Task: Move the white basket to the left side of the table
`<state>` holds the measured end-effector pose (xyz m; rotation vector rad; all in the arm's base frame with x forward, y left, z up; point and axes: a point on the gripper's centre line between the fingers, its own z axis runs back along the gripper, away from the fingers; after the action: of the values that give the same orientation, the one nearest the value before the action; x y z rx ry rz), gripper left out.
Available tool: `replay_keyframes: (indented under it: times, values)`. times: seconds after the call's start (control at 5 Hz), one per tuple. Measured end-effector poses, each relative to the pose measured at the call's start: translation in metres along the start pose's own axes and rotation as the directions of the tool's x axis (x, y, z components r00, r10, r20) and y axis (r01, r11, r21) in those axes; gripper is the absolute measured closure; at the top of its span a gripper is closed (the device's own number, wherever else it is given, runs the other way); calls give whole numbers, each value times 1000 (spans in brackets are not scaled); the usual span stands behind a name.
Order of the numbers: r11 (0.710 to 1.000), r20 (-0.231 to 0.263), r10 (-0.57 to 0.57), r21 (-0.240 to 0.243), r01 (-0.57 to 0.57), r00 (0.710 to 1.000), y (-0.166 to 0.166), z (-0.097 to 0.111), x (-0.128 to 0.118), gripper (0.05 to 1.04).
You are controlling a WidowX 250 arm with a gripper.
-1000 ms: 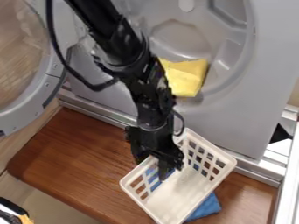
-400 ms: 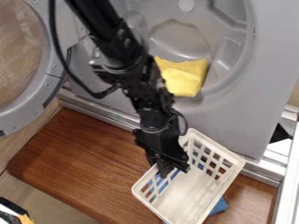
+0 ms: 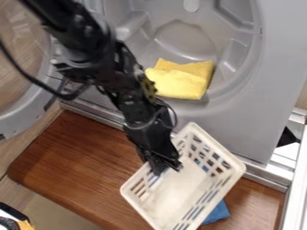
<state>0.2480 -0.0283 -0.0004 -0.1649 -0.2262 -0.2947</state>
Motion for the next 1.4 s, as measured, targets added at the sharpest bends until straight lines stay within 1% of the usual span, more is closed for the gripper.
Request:
replay_keyframes:
  times: [0.2, 0.4, 0.6, 0.8, 1.0, 1.2, 1.4]
  values:
    - [1000, 32, 10, 29, -11, 999, 15, 21, -8, 981]
    - [996, 24, 30, 79, -32, 999, 36, 33, -22, 981]
    - [990, 19, 84, 114, -86, 996, 65, 36, -33, 981]
    - [985, 7, 108, 135, -108, 994, 89, 34, -33, 981]
    - [983, -17, 120, 143, -116, 993, 107, 26, -34, 981]
    - [979, -63, 157, 142, -146, 986, 122, 13, -40, 981]
    - [977, -91, 176, 139, -162, 980, 130, 0, -44, 981]
